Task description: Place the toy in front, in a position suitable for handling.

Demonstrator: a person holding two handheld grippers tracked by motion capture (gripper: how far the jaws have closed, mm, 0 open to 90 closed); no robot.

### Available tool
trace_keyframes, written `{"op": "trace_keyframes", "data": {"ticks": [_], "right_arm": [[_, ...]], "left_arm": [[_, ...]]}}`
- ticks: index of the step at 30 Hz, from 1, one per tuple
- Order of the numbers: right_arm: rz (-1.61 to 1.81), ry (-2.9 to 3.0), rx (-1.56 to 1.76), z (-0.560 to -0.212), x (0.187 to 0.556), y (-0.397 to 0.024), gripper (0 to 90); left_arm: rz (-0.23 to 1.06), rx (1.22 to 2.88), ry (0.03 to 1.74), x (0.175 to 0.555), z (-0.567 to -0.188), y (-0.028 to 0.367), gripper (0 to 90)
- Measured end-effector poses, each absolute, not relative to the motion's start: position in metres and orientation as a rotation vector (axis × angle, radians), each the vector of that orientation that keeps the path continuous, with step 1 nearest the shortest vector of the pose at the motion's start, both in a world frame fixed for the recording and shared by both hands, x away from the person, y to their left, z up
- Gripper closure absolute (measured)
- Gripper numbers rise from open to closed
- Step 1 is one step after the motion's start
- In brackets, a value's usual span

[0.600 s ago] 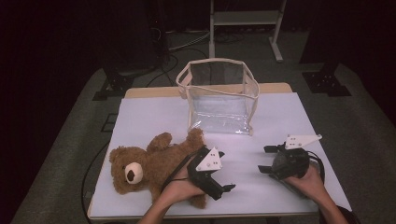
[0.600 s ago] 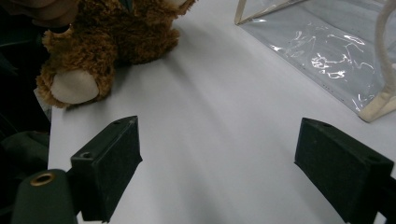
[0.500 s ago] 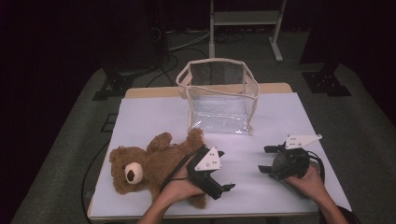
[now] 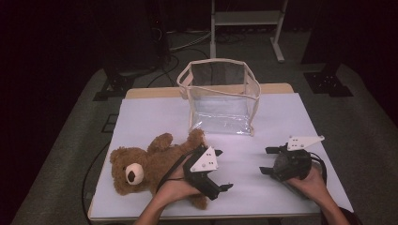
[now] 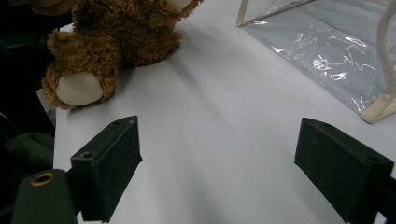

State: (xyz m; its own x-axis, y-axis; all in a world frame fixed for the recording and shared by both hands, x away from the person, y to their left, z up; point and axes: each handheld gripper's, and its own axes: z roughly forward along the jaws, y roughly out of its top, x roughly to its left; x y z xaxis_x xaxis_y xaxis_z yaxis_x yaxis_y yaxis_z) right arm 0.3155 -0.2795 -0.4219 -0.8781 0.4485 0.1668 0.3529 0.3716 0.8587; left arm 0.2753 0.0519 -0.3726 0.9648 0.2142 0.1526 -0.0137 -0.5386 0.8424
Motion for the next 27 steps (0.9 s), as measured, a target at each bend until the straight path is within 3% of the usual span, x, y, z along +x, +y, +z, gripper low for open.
{"op": "trace_keyframes", "data": {"ticks": [12,27], "right_arm": [[1.564,2.517,0.744,-0.421,0.316,-0.278,13.0],[1.568,2.531,0.723,-0.421,0.315,-0.270,13.0]], "left_arm": [[0.335,2.086,0.129,0.276,-0.353,0.077,0.6],[0.471,2.052,0.205,0.274,-0.333,0.141,0.7]]}}
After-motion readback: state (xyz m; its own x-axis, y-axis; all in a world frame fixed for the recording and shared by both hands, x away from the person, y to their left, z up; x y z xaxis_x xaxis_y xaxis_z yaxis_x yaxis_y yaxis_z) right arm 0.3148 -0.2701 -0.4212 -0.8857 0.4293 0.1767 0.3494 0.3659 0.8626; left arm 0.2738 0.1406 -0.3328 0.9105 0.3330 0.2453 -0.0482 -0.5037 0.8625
